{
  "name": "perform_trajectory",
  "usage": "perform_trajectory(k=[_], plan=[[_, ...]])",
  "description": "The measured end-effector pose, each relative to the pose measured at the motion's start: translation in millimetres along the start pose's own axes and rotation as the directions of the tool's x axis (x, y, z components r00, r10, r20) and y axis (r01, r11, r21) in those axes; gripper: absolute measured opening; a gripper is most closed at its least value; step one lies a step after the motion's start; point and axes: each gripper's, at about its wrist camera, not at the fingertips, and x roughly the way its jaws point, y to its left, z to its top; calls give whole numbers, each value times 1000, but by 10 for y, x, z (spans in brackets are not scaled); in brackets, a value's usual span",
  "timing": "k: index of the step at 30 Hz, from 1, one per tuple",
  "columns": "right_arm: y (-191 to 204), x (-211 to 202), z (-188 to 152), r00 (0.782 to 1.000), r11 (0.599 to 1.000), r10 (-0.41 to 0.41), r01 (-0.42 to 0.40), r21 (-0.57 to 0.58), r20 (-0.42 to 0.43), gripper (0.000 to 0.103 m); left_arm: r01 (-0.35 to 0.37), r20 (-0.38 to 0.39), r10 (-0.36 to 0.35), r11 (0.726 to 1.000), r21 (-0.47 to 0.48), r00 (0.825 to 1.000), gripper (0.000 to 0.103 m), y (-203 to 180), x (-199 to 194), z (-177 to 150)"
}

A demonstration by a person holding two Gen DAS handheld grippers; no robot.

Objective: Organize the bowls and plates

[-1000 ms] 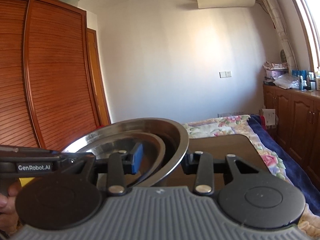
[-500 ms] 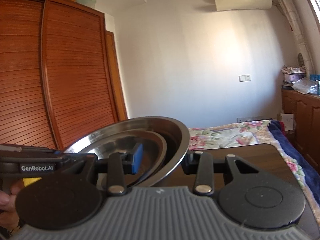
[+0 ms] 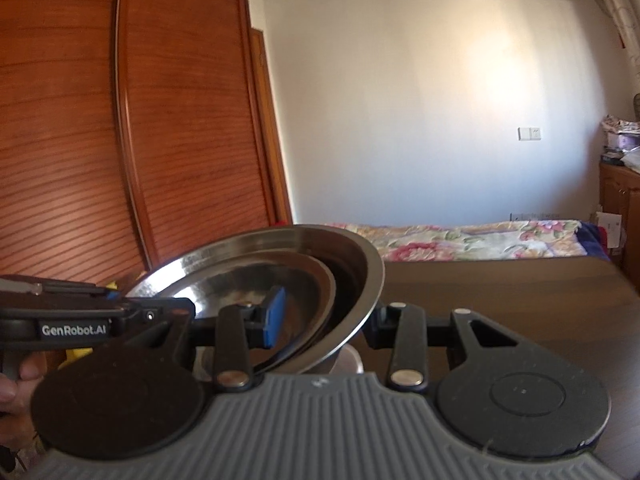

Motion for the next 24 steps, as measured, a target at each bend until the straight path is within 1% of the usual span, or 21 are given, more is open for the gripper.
perform_trajectory(k=[6,10,16,24], plan=[[33,124,-109,998,1000,7,-8,-7,-58,41,-1,-41,0,1000,-21,999,32,125,120,-171],[59,178,-167,996,1000,11,-12,-10,-84,41,-7,-52,5,1000,-25,999,32,171,169,-238],[113,233,-200,995,1000,7,-9,-27,-97,41,-12,-53,10,1000,-28,999,33,194,188,-281],[121,309,-258,993,999,-5,0,-38,-120,41,-15,-62,15,1000,-5,998,33,171,246,-316]])
